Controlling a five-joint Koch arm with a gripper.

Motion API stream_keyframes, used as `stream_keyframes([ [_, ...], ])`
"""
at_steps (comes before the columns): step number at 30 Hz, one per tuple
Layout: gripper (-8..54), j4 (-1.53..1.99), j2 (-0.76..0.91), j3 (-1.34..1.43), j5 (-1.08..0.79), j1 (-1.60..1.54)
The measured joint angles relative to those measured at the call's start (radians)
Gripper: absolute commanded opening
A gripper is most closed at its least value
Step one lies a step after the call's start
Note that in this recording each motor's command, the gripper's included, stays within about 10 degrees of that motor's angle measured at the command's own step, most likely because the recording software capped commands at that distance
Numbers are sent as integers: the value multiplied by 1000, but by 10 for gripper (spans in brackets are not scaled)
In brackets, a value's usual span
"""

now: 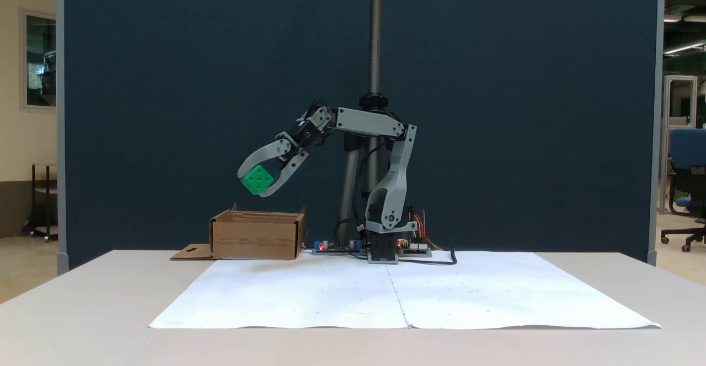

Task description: Grasp a green dice and put it in the bin.

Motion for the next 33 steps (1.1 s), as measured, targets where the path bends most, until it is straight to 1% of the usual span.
stream_keyframes([
  [8, 121, 0, -8, 0, -89, 258],
  [22, 121, 0, -178, 0, -272, 574],
  [27, 121, 0, -204, 0, -325, 655],
  [32, 121, 0, -204, 0, -354, 672],
  [33, 138, 0, -204, 0, -354, 672],
])
